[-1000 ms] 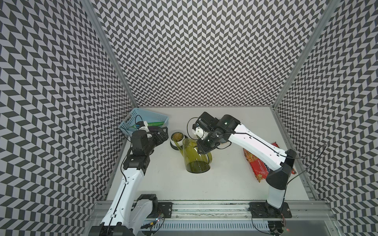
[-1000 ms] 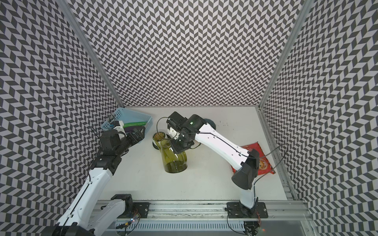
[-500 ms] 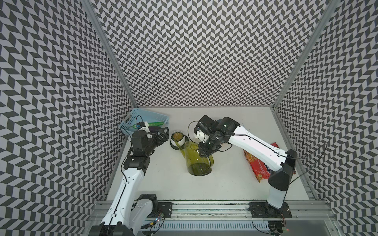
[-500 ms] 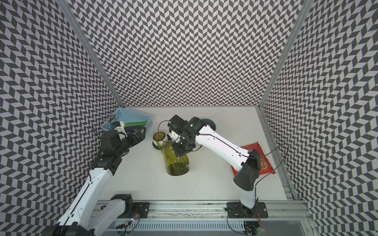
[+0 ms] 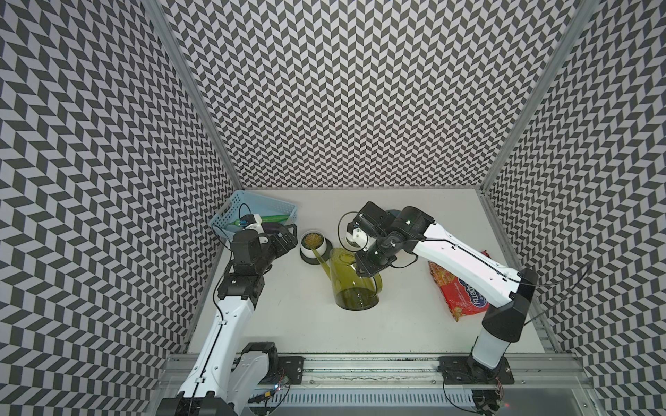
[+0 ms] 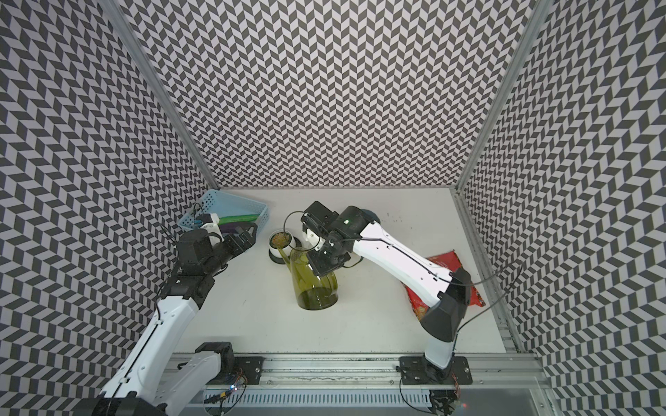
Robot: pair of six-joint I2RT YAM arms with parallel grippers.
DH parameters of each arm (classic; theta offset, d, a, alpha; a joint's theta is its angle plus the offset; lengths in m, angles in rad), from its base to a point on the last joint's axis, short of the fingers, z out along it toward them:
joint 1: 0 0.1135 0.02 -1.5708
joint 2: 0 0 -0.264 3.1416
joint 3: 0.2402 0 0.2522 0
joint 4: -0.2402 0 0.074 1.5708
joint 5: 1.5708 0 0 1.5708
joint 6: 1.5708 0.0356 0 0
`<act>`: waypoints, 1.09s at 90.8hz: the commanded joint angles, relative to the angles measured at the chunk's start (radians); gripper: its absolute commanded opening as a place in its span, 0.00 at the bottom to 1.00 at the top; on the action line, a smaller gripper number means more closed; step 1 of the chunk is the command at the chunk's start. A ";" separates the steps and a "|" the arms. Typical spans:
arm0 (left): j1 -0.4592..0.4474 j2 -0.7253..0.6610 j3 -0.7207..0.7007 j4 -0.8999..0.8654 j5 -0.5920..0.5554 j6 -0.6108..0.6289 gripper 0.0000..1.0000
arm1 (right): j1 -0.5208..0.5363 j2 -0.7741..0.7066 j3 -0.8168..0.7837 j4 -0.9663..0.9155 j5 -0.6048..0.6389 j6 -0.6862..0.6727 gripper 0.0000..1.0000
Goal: Water the succulent around the soil edge
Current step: Water the soil of the potted plant with water.
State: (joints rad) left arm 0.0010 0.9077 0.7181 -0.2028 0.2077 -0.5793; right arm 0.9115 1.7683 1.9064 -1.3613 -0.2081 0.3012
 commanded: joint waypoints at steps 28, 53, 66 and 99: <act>0.002 -0.018 0.012 0.024 0.016 -0.006 1.00 | -0.031 -0.063 -0.026 0.040 0.021 0.008 0.00; 0.002 -0.012 0.012 0.028 0.019 -0.003 1.00 | -0.045 -0.049 -0.018 0.041 0.026 0.005 0.00; 0.002 -0.010 0.012 0.029 0.021 -0.002 1.00 | -0.052 -0.043 -0.012 0.041 0.027 0.005 0.00; 0.002 -0.007 0.015 0.028 0.021 0.002 1.00 | -0.068 -0.004 0.035 0.041 0.026 -0.006 0.00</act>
State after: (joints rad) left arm 0.0010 0.9073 0.7181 -0.2024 0.2157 -0.5850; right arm 0.8494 1.7531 1.8923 -1.3617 -0.1860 0.3058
